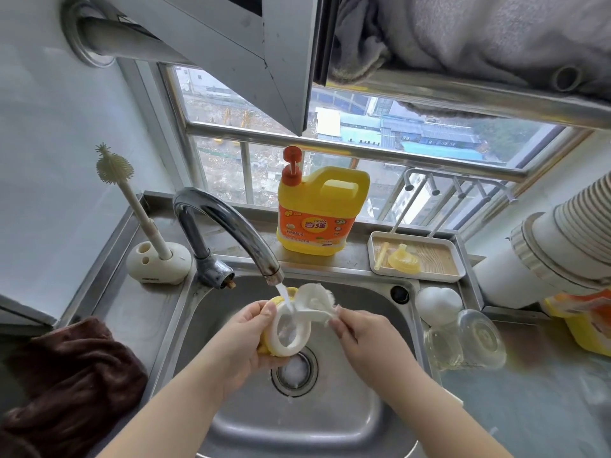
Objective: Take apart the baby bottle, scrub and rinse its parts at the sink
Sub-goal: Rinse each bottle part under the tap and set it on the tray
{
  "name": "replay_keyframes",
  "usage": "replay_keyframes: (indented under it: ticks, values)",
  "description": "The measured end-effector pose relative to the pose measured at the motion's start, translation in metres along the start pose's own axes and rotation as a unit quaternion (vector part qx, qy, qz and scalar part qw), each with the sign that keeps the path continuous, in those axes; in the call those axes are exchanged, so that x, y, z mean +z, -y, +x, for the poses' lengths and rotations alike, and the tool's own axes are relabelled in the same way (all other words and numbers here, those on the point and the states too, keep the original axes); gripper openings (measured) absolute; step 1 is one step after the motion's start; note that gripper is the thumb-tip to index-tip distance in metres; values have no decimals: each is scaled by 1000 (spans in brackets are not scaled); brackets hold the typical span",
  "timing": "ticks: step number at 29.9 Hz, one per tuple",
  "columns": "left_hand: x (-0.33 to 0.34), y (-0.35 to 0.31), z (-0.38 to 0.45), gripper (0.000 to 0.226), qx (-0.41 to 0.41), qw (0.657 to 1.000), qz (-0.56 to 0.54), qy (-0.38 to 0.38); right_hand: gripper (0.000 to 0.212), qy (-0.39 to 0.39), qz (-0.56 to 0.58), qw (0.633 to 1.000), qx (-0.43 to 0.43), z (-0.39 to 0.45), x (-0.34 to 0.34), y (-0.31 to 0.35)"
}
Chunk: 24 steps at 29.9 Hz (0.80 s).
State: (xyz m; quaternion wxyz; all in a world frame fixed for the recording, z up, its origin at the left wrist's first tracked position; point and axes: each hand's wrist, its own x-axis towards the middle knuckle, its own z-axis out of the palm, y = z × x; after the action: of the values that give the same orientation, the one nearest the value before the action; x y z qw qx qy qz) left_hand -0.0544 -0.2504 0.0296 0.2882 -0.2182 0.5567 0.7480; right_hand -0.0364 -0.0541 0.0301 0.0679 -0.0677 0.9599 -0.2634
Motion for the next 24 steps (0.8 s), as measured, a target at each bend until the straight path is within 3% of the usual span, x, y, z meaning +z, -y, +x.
replay_keyframes:
  ticks: [3, 6, 10, 12, 14, 19, 21, 22, 24]
  values:
    - [-5, 2, 2, 16, 23, 999, 30, -4, 29, 28, -7, 999, -28, 1, 2, 9]
    - [-22, 3, 2, 10, 90, 981, 171, -19, 31, 72, -47, 995, 58, -2, 0, -3]
    - [-32, 3, 0, 11, 209, 888, 408, 33, 26, 21, 115, 981, 156, 13, -4, 2]
    - [-30, 3, -2, 19, 262, 836, 478, 62, 30, 39, 186, 963, 194, 28, -1, 12]
    - [-30, 5, -3, 20, 284, 811, 502, 95, 38, 85, 215, 945, 231, 36, 5, 19]
    - [-44, 14, 2, 3, 332, 809, 484, 34, 19, 122, 212, 935, 256, 28, 23, 21]
    - [-46, 19, 7, 14, 355, 811, 463, -33, 15, 107, 233, 929, 267, 22, 26, 22]
    - [-47, 23, 10, 21, 347, 829, 434, -65, 15, 98, 243, 926, 271, 19, 27, 24]
    - [-40, 24, 10, 41, 256, 907, 321, -93, 16, 83, 260, 924, 269, 15, 31, 28]
